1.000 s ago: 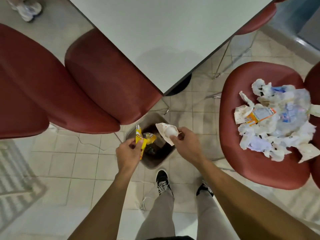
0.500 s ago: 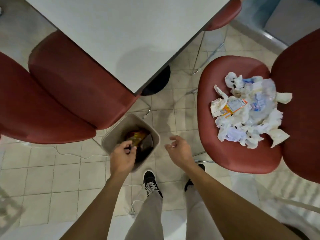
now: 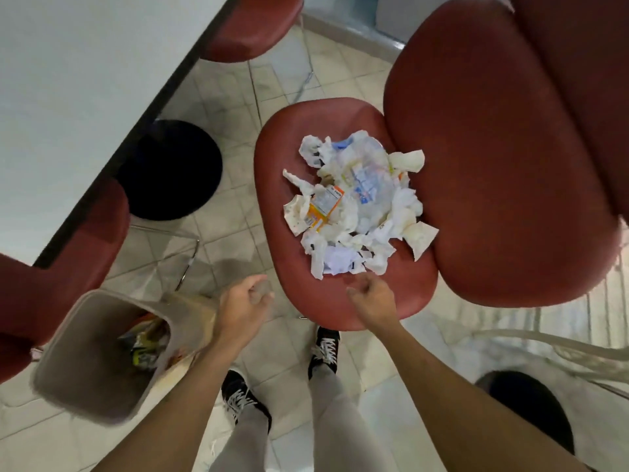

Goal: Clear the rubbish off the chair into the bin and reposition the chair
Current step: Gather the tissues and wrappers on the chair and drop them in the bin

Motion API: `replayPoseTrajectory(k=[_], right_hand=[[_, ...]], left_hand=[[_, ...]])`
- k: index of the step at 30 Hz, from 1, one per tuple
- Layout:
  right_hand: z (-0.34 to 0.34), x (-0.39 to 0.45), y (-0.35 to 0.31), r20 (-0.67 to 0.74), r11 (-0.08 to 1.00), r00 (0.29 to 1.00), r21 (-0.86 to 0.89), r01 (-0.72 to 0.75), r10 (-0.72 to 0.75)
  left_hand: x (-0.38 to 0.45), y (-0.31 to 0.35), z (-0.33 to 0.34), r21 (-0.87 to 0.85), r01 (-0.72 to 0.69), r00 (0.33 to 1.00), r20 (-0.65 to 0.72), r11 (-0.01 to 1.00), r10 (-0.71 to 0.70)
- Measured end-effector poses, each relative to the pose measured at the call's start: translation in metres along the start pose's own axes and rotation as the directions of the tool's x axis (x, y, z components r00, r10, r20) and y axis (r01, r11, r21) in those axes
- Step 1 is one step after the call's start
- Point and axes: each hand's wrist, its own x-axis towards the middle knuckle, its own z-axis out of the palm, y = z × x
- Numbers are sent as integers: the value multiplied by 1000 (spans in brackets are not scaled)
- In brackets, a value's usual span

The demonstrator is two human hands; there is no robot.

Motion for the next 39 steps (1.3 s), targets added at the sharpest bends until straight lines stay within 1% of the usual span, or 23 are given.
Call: replayPoseTrajectory(k=[2,4,6,10,12,15,18,20,23,27,29,31,32,33,35,37,39], right_hand=[[-18,18,7,-18,999,1000,35,-22,23],[-29,32,9,-35,998,999,57,-12,14],[-41,50,17,-41,999,999,53,2,0],[-53,86,37,-17,999,1000,33,26,-26],[-51,102,46,9,995,997,-55,79,-78],[-46,123,58,65,982,986,-108,157,-151],[-38,138,69,147,978,984,-163,128,-105],[-33,142,72,166,981,985,-176,83,-53],[-28,140,72,130,990,991,-142,-4,23],[-28,128,70,80,993,996,-114,-39,48],[-29,120,66,123,980,992,-199,19,6],[-25,112,60,186,951,982,-295,88,-33],[-21,110,56,182,941,982,-319,109,-52],[-17,110,52,158,927,984,-351,133,-82],[0,116,50,108,862,981,-469,195,-163],[8,122,50,51,820,976,-534,206,-212],[17,128,52,18,805,974,-560,195,-224]], left_hand=[[16,27,28,20,-32,999,19,999,31],[28,46,50,53,-75,997,18,996,74],[41,65,76,93,-128,991,60,987,123],[67,81,119,233,-150,979,168,961,113],[77,83,136,344,-188,969,216,920,118],[89,79,158,512,-291,948,269,808,170],[102,70,172,617,-296,951,258,729,169],[107,65,176,634,-304,952,235,711,197],[108,63,177,639,-328,944,207,695,256],[102,68,173,601,-325,943,153,730,294],[99,72,170,600,-332,943,204,727,262],[98,72,170,638,-363,931,282,679,234],[100,72,171,659,-381,924,299,648,240],[102,73,172,681,-392,920,302,619,251],[109,66,179,716,-390,920,272,579,283],[113,66,181,709,-409,909,259,574,327],[116,58,182,697,-447,888,265,561,377]])
